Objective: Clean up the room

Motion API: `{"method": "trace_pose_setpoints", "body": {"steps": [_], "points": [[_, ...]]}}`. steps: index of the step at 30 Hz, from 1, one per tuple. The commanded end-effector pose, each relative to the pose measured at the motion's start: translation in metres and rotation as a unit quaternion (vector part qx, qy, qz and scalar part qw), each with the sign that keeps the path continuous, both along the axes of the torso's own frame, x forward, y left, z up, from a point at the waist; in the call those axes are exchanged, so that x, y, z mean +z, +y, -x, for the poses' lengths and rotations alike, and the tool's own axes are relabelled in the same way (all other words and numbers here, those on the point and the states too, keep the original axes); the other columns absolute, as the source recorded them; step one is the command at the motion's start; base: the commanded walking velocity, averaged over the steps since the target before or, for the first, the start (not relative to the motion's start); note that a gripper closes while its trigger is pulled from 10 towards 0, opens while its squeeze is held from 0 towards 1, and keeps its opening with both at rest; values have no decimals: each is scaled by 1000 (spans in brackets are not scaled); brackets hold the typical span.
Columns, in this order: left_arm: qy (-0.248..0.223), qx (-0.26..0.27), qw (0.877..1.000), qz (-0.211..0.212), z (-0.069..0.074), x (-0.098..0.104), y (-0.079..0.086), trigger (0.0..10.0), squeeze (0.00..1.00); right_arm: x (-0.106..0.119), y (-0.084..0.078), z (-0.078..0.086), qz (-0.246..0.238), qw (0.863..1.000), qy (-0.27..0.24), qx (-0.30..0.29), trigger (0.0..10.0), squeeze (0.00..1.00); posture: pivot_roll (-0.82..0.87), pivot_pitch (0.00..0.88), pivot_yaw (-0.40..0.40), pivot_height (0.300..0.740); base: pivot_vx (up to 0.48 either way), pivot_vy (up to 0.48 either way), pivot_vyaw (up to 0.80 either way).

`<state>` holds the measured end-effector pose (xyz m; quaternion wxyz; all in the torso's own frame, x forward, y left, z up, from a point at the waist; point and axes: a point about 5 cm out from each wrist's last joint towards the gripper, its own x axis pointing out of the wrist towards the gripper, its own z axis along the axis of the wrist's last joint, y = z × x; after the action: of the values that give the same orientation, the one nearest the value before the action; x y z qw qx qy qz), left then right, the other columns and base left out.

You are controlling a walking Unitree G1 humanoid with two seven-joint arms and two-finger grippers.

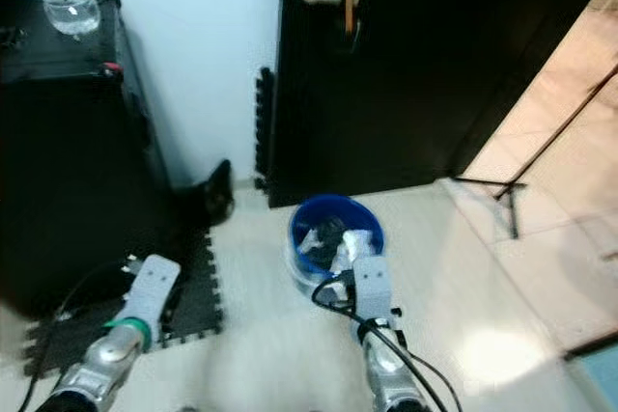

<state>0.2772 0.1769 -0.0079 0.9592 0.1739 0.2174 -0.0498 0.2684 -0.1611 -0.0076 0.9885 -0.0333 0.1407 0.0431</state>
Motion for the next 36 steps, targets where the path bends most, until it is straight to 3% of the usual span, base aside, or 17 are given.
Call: {"method": "trace_pose_setpoints", "body": {"steps": [1,19,27,28,29,36], "points": [[7,-14,1000,0,3,-3,-7,10000,0,-6,-11,7,8,1000,15,-12,10000,0,33,0,26,713,0,0,0],[6,-17,1000,-12,1,-2,-6,10000,0,-5,-10,6,9,1000,14,-11,10000,0,32,0,27,713,0,0,0],[4,-49,997,-57,4,-4,-7,10000,59,-6,-10,7,9,1000,15,-9,10000,0,32,0,25,713,0,0,0],[11,-47,998,-38,4,-5,-8,10000,400,-6,-10,7,10,1000,15,-9,10000,0,32,0,23,713,0,0,0],[18,-47,999,-17,5,-6,-9,10000,0,-6,-10,7,10,1000,15,-8,10000,0,32,0,22,713,0,0,0],[17,-52,998,6,5,-6,-14,10000,0,-6,-11,8,10,1000,15,-5,10000,0,29,0,19,713,0,0,0]]}}
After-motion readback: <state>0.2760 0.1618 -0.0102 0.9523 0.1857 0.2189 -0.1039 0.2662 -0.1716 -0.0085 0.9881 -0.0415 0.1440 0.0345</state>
